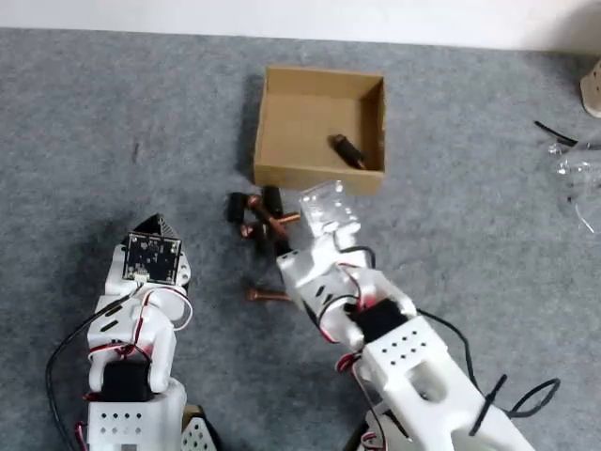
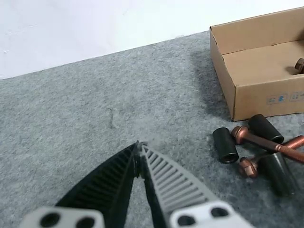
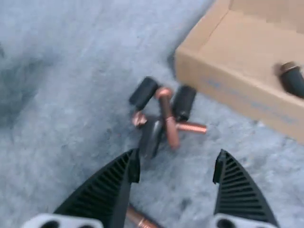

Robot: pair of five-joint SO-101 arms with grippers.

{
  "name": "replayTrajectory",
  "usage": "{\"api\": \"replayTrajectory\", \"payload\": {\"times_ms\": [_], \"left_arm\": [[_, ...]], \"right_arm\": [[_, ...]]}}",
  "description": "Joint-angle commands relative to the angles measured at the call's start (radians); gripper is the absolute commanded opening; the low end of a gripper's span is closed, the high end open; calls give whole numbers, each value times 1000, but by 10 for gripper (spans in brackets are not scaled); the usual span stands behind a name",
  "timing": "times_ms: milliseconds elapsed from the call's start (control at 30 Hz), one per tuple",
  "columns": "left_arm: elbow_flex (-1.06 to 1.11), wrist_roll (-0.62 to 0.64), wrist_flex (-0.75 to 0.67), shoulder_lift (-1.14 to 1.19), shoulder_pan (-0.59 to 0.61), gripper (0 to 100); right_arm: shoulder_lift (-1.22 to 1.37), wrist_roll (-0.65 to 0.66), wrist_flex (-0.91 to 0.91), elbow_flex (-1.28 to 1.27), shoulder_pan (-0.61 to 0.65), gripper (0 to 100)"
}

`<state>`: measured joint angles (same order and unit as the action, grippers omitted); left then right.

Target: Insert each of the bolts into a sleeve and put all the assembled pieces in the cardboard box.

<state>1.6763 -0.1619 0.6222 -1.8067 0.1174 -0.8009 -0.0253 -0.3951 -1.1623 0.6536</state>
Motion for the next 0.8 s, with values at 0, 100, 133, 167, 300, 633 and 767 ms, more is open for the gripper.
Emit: {"api": "replayTrajectory", "payload": {"times_ms": [0,100,133,167,300,633,767], "left_arm": [[21,5,-23,-4,12,10],[21,5,-23,-4,12,10],[21,5,-23,-4,12,10],[21,5,-23,-4,12,10],[21,5,-23,-4,12,10],[21,5,-25,-4,12,10],[21,5,-25,-4,12,10]], "right_arm": [[104,-9,-10,84,61,224],[252,-9,-10,173,70,224],[302,-9,-16,208,68,224],[349,-9,-31,249,68,224],[522,-17,-79,414,82,224],[831,-17,-79,619,96,224],[897,-17,-79,657,85,224]]}}
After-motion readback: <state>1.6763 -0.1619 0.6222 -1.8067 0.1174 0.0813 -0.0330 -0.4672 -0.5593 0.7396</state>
